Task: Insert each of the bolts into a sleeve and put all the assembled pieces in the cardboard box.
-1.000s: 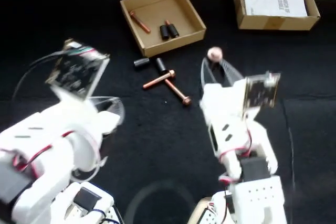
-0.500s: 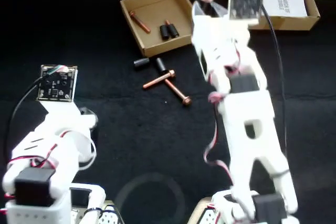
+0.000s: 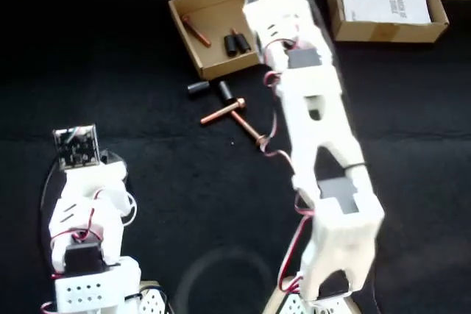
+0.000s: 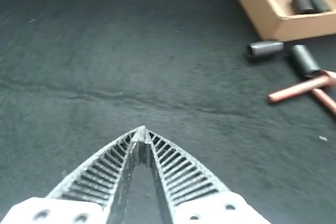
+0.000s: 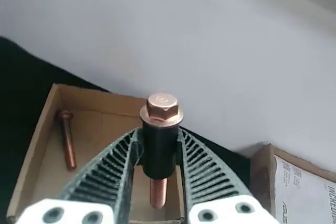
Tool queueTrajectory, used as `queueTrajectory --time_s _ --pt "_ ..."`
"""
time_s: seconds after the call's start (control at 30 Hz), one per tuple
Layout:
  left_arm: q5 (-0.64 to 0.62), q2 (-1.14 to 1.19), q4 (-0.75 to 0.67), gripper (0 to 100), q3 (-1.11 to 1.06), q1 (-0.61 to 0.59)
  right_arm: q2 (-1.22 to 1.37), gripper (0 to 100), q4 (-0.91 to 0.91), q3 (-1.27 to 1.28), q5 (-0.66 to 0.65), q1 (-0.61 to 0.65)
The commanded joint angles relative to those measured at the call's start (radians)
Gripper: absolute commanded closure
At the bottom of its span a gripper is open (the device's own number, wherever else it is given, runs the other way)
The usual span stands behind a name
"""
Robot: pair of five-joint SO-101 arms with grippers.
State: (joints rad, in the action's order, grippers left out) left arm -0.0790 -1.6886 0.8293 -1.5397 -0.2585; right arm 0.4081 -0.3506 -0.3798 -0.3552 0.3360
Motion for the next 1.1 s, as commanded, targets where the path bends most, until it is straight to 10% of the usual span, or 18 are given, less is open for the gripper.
queueTrajectory --time_s 0.0,0.5,1.07 --pt "0.000 -0.124 -0.049 99 -0.116 -0.050 0.044 99.1 0.025 -0.122 -0.048 0.033" --pt "-0.051 -0.130 -0.080 99 -0.156 -0.067 0.163 99.1 -0.234 -0.125 -0.216 0.159" --pt "-0.141 -0.134 0.034 99 -0.156 -0.067 0.364 99.1 0.237 -0.136 -0.669 0.177"
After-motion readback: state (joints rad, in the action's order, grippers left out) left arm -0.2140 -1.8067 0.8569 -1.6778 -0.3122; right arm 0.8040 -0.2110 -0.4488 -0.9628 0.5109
